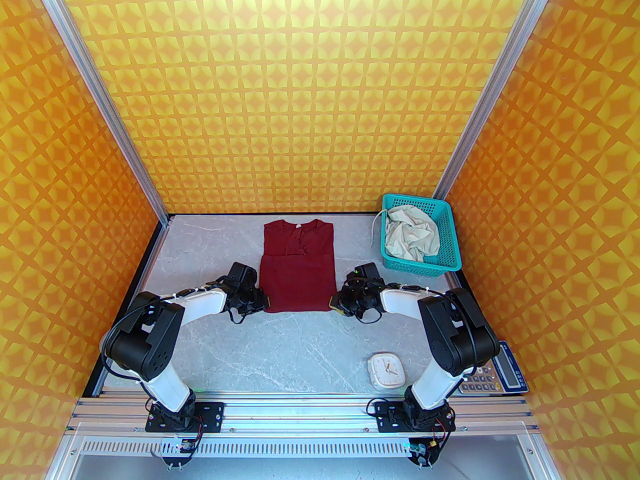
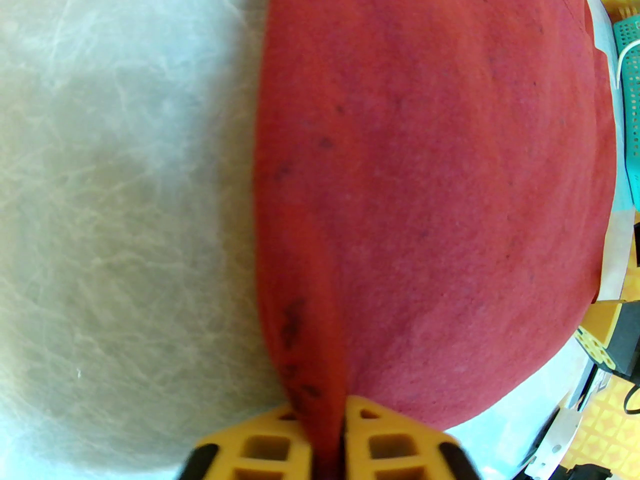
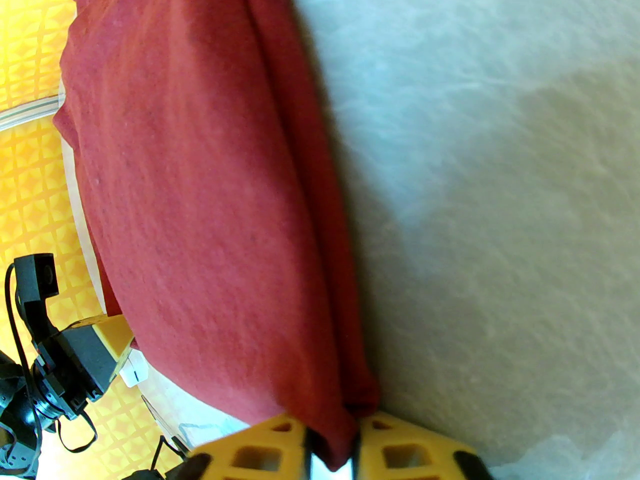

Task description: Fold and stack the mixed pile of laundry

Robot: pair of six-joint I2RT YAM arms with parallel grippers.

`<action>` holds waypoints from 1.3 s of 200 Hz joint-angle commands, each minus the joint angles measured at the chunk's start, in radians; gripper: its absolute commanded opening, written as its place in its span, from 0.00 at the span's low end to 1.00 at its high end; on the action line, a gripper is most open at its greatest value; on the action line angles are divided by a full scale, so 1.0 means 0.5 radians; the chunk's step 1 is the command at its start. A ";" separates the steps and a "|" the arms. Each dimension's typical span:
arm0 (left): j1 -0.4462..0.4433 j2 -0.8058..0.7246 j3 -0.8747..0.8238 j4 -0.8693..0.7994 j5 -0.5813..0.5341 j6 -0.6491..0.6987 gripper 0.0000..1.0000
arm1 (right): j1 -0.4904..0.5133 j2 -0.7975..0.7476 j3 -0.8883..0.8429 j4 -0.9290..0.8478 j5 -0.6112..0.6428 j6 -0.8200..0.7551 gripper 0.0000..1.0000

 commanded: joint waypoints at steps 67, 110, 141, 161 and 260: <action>-0.014 -0.261 -0.162 -0.064 -0.091 0.092 0.00 | 0.010 -0.181 -0.219 0.091 0.045 0.011 0.00; -0.097 -0.569 -0.403 -0.188 -0.090 0.061 0.00 | 0.059 -0.508 -0.481 -0.029 0.078 0.021 0.00; -0.219 -0.820 -0.558 -0.269 -0.090 -0.027 0.00 | 0.159 -0.857 -0.599 -0.244 0.171 0.064 0.00; -0.270 -0.947 -0.553 -0.341 -0.091 -0.052 0.00 | 0.206 -1.089 -0.596 -0.423 0.233 0.095 0.00; 0.077 -0.500 0.534 -0.558 0.125 0.219 0.00 | 0.156 -0.626 0.679 -0.886 0.573 -0.088 0.00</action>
